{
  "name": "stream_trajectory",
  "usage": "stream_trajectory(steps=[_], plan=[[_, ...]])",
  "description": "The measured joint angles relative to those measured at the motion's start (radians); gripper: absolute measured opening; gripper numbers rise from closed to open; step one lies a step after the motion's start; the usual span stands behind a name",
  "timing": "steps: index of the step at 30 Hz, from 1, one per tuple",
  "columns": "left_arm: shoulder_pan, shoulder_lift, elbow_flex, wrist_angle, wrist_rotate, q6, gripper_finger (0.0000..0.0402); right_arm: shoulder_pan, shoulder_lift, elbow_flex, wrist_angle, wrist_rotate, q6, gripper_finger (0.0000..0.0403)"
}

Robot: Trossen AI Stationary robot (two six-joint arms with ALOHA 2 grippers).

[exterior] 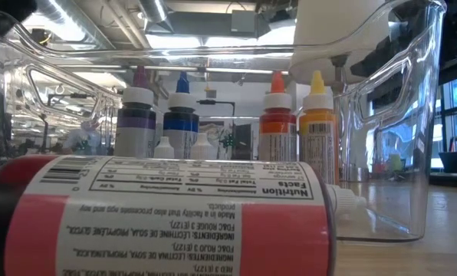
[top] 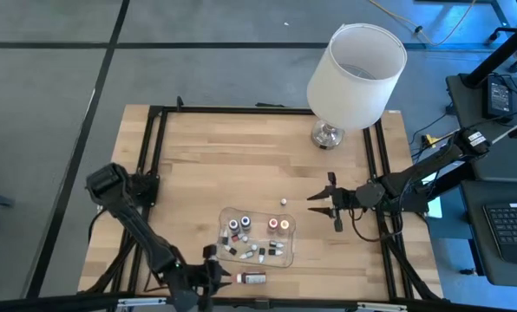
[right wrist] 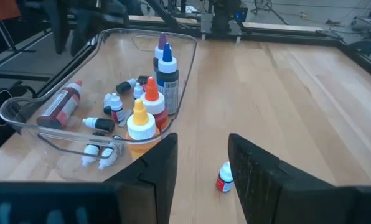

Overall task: Pick & Place food coloring
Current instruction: Adjust the container

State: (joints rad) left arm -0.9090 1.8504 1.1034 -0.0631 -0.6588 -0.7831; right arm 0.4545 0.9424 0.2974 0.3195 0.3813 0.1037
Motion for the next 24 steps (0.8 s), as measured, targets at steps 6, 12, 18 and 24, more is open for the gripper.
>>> stream_trajectory(steps=[6, 12, 18, 24], plan=[[0.009, 0.028, 0.000, -0.025, -0.049, -0.026, 0.0098, 0.000, 0.000, 0.000, 0.000, 0.002, -0.001, 0.0145], [0.050, 0.031, 0.000, -0.061, -0.051, -0.022, 0.0098, 0.000, 0.000, 0.000, 0.000, 0.002, -0.004, 0.0145], [0.112, 0.031, 0.000, -0.136, -0.023, -0.007, 0.0098, 0.000, 0.000, 0.000, 0.000, 0.002, -0.005, 0.0145], [0.181, 0.031, 0.000, -0.173, -0.007, 0.052, 0.0098, 0.000, 0.000, 0.000, -0.002, 0.002, -0.006, 0.0145]])
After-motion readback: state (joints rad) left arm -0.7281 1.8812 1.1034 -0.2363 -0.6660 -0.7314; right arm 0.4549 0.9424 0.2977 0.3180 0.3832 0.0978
